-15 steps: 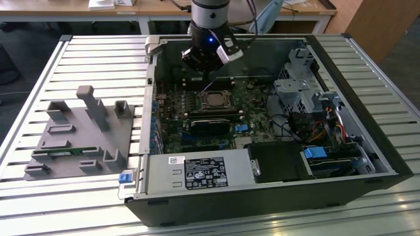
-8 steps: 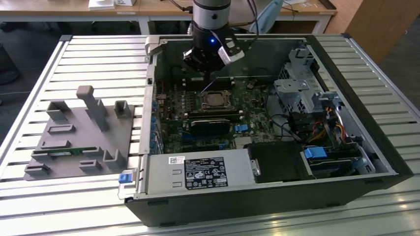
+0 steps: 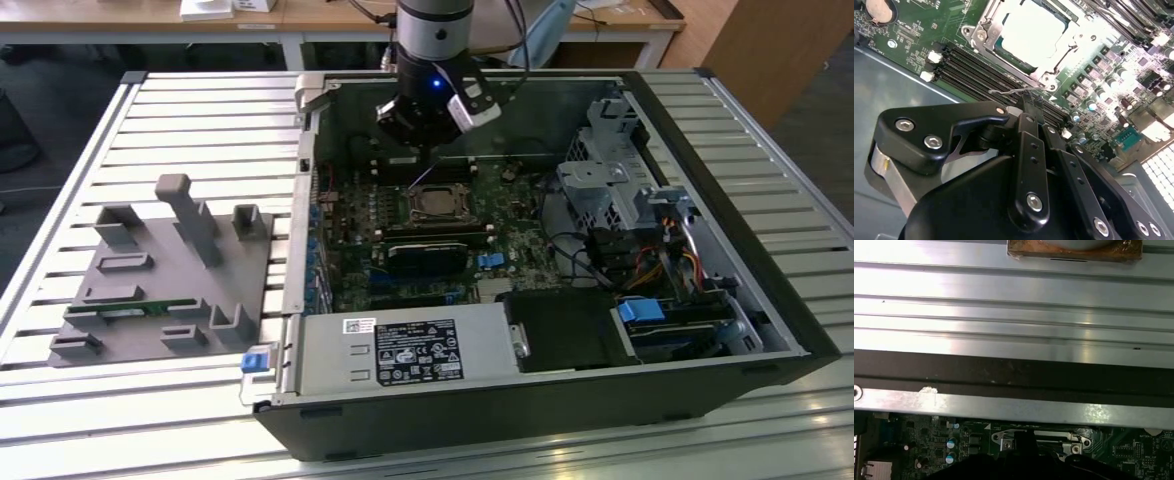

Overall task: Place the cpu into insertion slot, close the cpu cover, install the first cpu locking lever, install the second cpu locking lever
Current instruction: 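Install the first cpu locking lever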

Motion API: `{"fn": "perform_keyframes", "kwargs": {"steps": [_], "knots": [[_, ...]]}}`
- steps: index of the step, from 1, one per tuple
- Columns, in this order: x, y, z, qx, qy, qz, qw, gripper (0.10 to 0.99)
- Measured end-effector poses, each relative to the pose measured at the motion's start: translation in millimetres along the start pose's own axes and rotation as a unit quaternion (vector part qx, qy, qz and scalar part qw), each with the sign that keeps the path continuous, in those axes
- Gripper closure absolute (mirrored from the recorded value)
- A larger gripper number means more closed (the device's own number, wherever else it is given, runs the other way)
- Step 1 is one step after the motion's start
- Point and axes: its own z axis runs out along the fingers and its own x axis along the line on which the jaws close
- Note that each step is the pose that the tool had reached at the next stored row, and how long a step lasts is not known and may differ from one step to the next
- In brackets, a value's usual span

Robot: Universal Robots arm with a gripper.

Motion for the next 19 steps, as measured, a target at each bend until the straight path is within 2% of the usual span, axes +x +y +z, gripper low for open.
{"fn": "perform_keyframes", "kwargs": {"steps": [10,19], "knots": [[-13.8,0.3,2.9,-0.0001,-0.0001,0.000,1.0000,0.980],[-18.1,1.9,8.4,-0.0001,0.0000,0.000,1.0000,0.980]]}}
